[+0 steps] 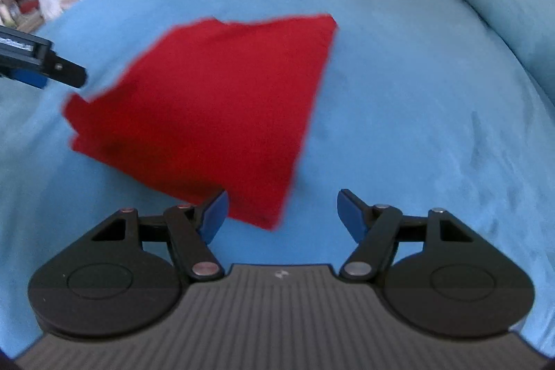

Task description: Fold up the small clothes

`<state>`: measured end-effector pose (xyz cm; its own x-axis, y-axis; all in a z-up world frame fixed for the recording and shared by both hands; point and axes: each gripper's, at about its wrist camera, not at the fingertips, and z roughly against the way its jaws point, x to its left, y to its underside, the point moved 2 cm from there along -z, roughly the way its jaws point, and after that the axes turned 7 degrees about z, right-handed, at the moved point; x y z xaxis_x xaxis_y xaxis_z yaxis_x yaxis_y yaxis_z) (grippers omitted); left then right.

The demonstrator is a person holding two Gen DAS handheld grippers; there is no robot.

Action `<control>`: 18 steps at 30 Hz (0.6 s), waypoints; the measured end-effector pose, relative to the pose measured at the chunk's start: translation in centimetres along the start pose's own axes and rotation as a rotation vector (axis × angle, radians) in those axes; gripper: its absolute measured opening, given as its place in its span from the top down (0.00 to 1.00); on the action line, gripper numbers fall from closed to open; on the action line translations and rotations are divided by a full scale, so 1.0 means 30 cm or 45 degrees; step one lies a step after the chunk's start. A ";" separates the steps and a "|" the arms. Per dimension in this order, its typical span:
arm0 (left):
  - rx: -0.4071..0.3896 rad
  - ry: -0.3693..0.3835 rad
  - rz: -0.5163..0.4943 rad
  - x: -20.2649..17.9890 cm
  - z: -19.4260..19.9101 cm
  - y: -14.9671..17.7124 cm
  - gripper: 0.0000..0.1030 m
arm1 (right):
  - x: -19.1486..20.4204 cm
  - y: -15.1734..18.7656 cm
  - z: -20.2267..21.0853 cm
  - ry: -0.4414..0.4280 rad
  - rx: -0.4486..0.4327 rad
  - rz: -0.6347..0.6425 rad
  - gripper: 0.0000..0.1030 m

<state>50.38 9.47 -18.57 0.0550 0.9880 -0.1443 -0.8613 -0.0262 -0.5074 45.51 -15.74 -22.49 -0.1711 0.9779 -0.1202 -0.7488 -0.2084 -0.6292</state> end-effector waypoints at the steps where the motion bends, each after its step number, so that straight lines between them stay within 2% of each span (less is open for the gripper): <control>1: 0.020 -0.026 -0.010 0.002 -0.023 0.017 0.05 | -0.009 0.005 -0.020 0.013 0.023 -0.006 0.19; 4: 0.104 -0.109 -0.019 0.036 -0.098 0.074 0.03 | -0.082 0.027 -0.067 0.055 0.080 -0.118 0.19; 5: 0.127 -0.103 0.004 0.059 -0.114 0.096 0.03 | -0.113 0.041 -0.070 0.049 0.088 -0.186 0.18; 7: 0.112 -0.067 0.042 0.080 -0.129 0.115 0.01 | -0.168 0.072 -0.077 -0.001 0.101 -0.314 0.17; 11: 0.124 -0.107 -0.013 0.053 -0.106 0.114 0.02 | -0.185 0.075 -0.058 -0.062 0.113 -0.291 0.16; 12: 0.112 -0.100 0.000 0.048 -0.076 0.103 0.06 | -0.194 0.070 -0.043 -0.108 0.112 -0.288 0.16; 16: -0.027 -0.013 -0.006 0.027 0.071 0.026 0.03 | -0.245 0.022 0.063 -0.285 0.101 -0.338 0.12; 18: -0.094 0.003 -0.014 0.021 0.116 -0.042 0.00 | -0.283 -0.032 0.106 -0.356 0.069 -0.375 0.02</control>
<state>49.75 10.67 -15.06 0.0654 0.9879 -0.1408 -0.8212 -0.0269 -0.5700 45.64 -23.91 -18.42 -0.1061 0.9550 0.2769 -0.8230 0.0719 -0.5635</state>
